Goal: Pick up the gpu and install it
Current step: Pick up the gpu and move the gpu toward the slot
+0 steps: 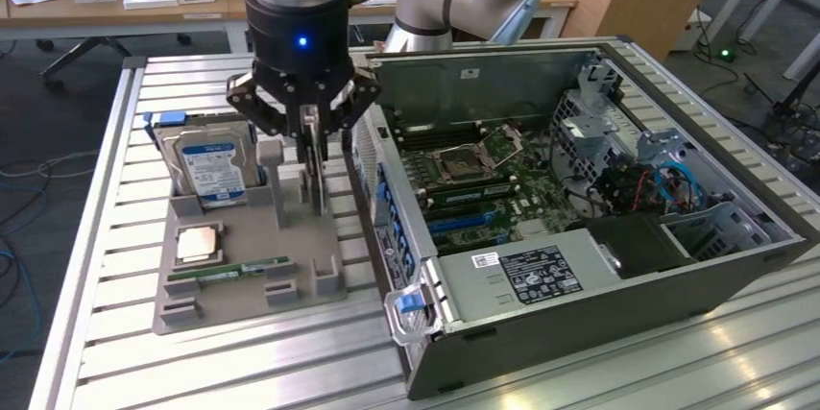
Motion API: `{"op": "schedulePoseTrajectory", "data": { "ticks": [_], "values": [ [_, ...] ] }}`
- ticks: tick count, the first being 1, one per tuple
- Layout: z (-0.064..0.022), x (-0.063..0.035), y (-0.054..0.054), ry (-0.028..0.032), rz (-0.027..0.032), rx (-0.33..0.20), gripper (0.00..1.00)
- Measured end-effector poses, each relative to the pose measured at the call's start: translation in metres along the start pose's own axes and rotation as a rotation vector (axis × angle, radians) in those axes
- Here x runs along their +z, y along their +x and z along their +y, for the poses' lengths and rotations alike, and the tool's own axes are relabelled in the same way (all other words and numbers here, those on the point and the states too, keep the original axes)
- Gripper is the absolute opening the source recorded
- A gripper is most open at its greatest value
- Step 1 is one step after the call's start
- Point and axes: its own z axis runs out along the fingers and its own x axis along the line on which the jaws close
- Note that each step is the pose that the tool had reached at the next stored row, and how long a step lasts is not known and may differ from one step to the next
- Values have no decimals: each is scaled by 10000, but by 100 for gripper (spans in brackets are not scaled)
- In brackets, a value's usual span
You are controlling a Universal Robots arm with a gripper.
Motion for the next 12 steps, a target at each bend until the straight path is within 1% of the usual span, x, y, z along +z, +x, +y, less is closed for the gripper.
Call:
{"op": "schedulePoseTrajectory", "data": {
  "ticks": [12],
  "values": [
    [25,-515,-6,0,-4,0,27]
  ]
}}
